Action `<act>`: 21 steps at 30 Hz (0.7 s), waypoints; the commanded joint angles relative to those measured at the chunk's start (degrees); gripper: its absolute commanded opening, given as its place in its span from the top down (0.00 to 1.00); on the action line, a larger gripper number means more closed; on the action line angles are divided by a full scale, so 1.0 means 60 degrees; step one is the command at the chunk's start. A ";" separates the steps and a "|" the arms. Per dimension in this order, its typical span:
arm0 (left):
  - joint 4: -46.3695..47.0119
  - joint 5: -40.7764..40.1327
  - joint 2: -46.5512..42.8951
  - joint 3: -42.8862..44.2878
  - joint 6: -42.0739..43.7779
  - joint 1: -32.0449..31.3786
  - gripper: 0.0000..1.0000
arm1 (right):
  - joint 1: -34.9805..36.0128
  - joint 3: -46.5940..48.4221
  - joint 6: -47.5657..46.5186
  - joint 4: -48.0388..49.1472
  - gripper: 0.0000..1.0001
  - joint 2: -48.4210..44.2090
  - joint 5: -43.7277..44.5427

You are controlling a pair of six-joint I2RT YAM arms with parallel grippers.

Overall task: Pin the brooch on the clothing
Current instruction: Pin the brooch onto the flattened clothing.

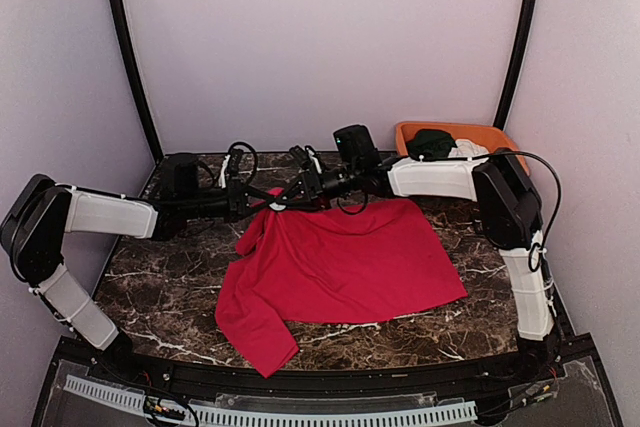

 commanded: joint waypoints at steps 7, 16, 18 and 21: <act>0.0779 0.0712 -0.0314 -0.0061 0.0073 -0.0273 0.99 | 0.0192 -0.0522 0.1568 0.2627 0.74 0.0257 -0.0970; 0.0775 0.0698 -0.0286 -0.0075 0.0097 -0.0273 0.99 | -0.0047 -0.0991 0.1786 0.2934 0.70 -0.0033 -0.1104; 0.0783 0.0709 -0.0289 -0.0076 0.0106 -0.0269 0.99 | -0.0118 -0.1110 0.1818 0.2972 0.70 -0.0081 -0.1150; 0.0793 0.0726 -0.0292 -0.0080 0.0107 -0.0265 0.99 | -0.0195 -0.1370 0.2289 0.3742 0.70 -0.0085 -0.1460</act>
